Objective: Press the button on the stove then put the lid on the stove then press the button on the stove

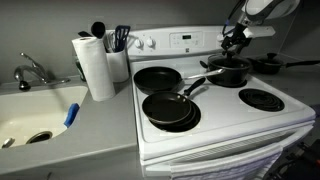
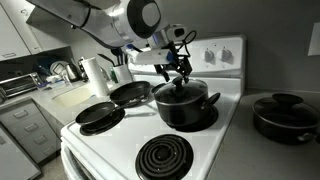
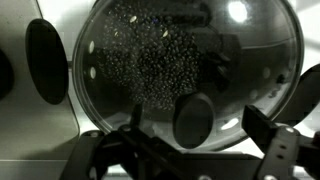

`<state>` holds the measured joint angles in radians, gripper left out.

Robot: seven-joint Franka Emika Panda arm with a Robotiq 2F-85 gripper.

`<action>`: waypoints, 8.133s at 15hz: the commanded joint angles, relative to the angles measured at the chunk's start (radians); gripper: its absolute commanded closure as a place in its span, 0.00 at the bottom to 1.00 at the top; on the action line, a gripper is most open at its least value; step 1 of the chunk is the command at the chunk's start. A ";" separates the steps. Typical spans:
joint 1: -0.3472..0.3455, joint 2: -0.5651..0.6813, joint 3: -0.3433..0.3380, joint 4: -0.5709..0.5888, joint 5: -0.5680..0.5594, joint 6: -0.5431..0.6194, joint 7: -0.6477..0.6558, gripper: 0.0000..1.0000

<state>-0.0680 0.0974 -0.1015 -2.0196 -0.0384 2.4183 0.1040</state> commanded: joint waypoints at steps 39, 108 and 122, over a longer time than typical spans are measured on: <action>0.074 -0.208 0.088 0.051 -0.011 -0.110 -0.069 0.86; 0.160 -0.189 0.271 -0.598 0.150 0.478 0.374 0.86; 0.097 -0.213 0.285 -0.584 -0.127 0.292 0.486 0.86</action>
<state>0.0476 -0.1264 0.1791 -2.6151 -0.1171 2.7415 0.5621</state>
